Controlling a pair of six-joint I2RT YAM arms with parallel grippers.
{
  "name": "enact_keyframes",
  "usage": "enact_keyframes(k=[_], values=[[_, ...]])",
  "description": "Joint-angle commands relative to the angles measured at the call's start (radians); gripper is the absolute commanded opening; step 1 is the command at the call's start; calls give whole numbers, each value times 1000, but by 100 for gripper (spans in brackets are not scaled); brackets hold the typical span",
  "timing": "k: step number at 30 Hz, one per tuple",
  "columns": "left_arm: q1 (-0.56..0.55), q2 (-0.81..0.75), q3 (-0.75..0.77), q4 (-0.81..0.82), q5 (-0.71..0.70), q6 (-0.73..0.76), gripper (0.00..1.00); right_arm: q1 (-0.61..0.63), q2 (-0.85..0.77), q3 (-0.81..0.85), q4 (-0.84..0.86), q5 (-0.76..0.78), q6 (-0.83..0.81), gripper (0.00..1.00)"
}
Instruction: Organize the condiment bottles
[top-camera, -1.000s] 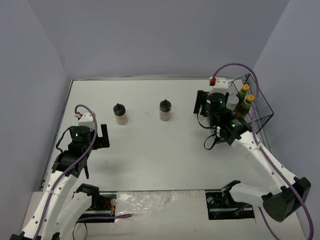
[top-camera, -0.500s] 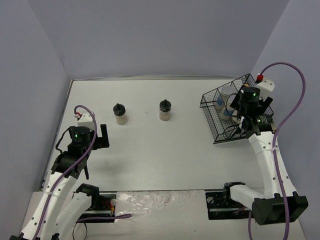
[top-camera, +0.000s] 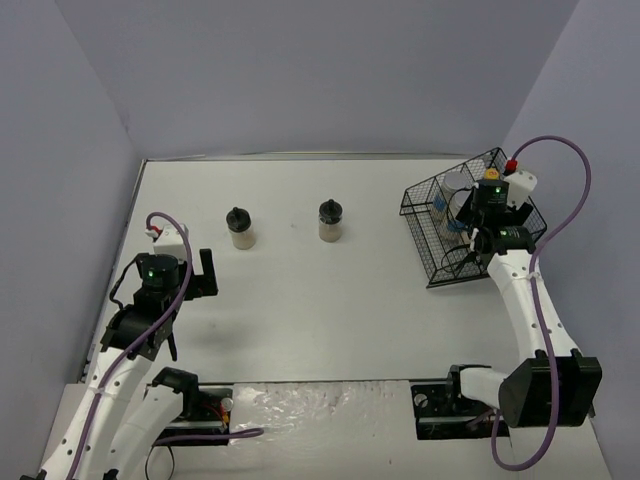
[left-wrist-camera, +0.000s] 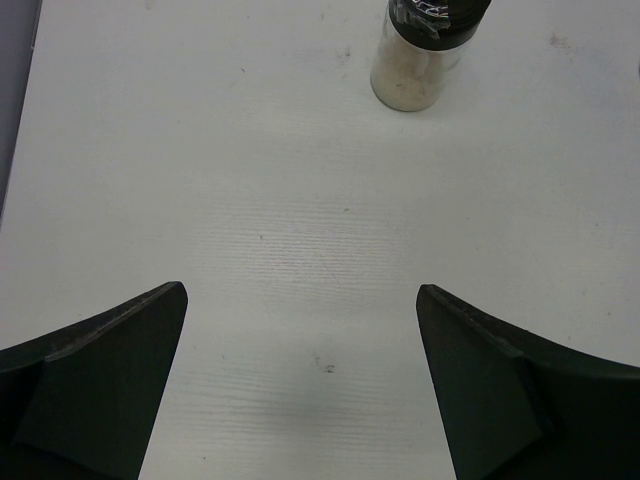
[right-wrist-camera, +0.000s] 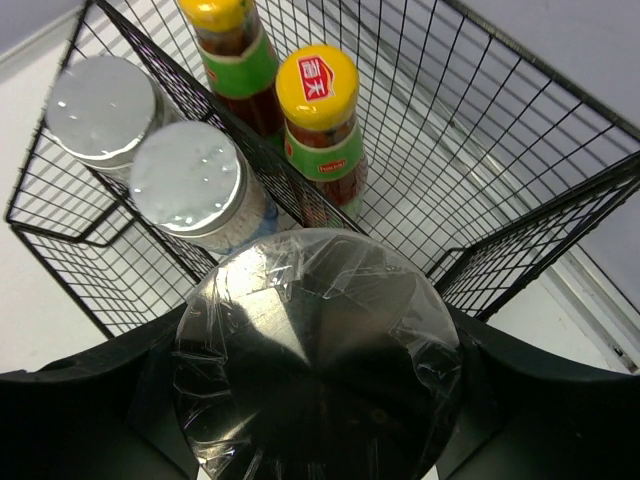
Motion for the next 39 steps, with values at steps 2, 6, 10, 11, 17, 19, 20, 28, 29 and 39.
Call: enact_keyframes(k=[2, 6, 10, 11, 17, 19, 20, 28, 29, 39], values=[[-7, -1, 11, 60, -18, 12, 97, -1, 17, -43, 183, -1, 27, 0], [-7, 0, 9, 61, -18, 14, 97, -32, 44, -76, 203, -7, 32, 19], [-8, 2, 7, 62, -18, 15, 97, -34, 74, -95, 219, -14, 35, 40], [-9, 3, 7, 62, -18, 15, 97, -35, 80, -99, 224, -16, 37, 42], [-9, 2, 7, 62, -20, 15, 97, -38, 97, -121, 226, -35, 38, 54], [-10, 3, 7, 62, -19, 15, 97, -38, 94, -122, 227, -40, 36, 65], [-10, 3, 7, 62, -19, 15, 97, -38, 91, -122, 227, -43, 35, 68], [-11, 4, 8, 61, -21, 15, 97, -38, 51, -114, 226, -71, 22, 86], [-11, 3, 9, 61, -21, 15, 97, -38, 44, -109, 222, -75, 20, 87], [-12, 11, 9, 61, -17, 14, 97, -3, -50, 102, 131, -189, -156, 100]])
